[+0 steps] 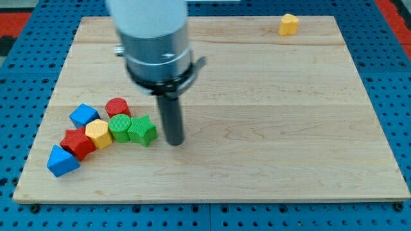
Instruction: Move the yellow heart into the red circle
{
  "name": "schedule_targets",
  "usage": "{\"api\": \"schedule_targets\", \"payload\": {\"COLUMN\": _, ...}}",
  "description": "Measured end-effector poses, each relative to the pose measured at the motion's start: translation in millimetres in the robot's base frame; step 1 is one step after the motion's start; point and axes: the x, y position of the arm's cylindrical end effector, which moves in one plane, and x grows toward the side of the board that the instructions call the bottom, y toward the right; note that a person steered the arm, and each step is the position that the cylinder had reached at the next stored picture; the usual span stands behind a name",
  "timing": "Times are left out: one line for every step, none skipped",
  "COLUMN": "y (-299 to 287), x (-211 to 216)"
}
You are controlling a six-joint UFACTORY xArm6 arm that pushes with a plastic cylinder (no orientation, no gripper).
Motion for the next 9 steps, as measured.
{"api": "schedule_targets", "payload": {"y": 58, "x": -31}}
{"api": "schedule_targets", "payload": {"y": 113, "x": -60}}
{"api": "schedule_targets", "payload": {"y": 175, "x": -82}}
{"api": "schedule_targets", "payload": {"y": 208, "x": -122}}
{"api": "schedule_targets", "payload": {"y": 244, "x": -169}}
{"api": "schedule_targets", "payload": {"y": 288, "x": -206}}
{"api": "schedule_targets", "payload": {"y": 313, "x": -253}}
{"api": "schedule_targets", "payload": {"y": 312, "x": -297}}
{"api": "schedule_targets", "payload": {"y": 249, "x": -301}}
